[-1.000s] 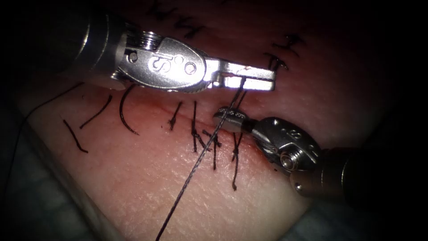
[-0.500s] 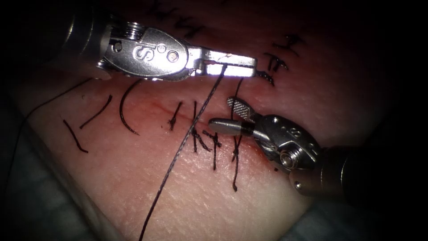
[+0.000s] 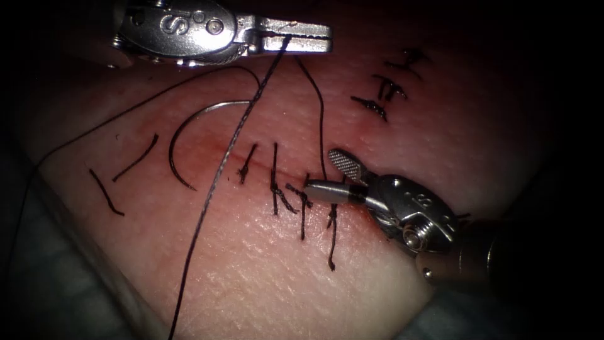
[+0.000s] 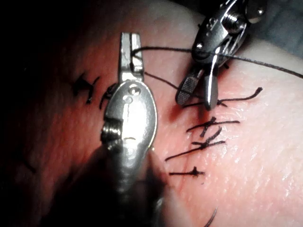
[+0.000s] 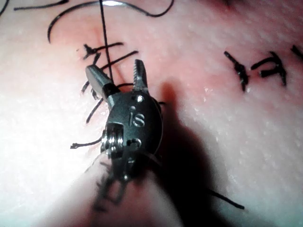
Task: Wound Closure
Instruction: Pull the working suture taut with left needle driver, then use scissors built into right jaws to cut the suture
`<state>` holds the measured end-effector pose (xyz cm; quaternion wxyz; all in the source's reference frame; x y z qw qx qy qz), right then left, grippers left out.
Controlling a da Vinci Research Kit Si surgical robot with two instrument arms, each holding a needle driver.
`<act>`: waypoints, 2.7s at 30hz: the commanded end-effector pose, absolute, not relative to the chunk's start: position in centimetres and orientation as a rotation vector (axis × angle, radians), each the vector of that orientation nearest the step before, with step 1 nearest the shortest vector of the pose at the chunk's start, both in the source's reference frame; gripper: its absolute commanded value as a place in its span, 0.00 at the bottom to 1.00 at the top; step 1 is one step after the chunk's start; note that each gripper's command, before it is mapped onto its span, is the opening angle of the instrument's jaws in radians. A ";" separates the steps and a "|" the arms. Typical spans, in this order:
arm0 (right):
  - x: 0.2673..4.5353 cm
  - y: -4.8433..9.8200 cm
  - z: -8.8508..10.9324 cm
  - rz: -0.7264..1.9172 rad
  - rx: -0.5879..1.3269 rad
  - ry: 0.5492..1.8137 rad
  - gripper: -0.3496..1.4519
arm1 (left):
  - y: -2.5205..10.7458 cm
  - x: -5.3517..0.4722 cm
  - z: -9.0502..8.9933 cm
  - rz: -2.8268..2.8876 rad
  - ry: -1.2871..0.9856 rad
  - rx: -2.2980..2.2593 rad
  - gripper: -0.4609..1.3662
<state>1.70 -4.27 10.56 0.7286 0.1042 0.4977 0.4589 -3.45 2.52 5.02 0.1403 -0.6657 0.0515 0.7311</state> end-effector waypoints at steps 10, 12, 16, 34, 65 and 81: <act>1.95 -4.3 10.6 0.750 0.083 1.066 0.96 | 2.6 -3.41 5.0 2.106 0.162 -1.918 0.06; 1.97 -4.3 10.6 0.657 0.022 1.059 0.94 | 2.6 -3.41 5.0 2.105 0.161 -1.918 0.06; 2.00 -4.2 10.6 0.628 -0.009 1.049 0.95 | 2.6 -3.41 5.0 2.105 0.160 -1.918 0.06; 2.12 -4.2 10.7 0.621 -0.024 1.049 0.95 | 2.6 -3.42 5.0 2.107 0.163 -1.917 0.06; 2.29 -4.2 10.7 0.638 -0.047 1.071 0.69 | 2.6 -3.46 4.8 2.104 0.165 -1.916 0.06; 2.31 -4.2 10.8 0.695 0.017 1.040 0.00 | 2.6 -3.48 4.9 2.102 0.165 -1.918 0.06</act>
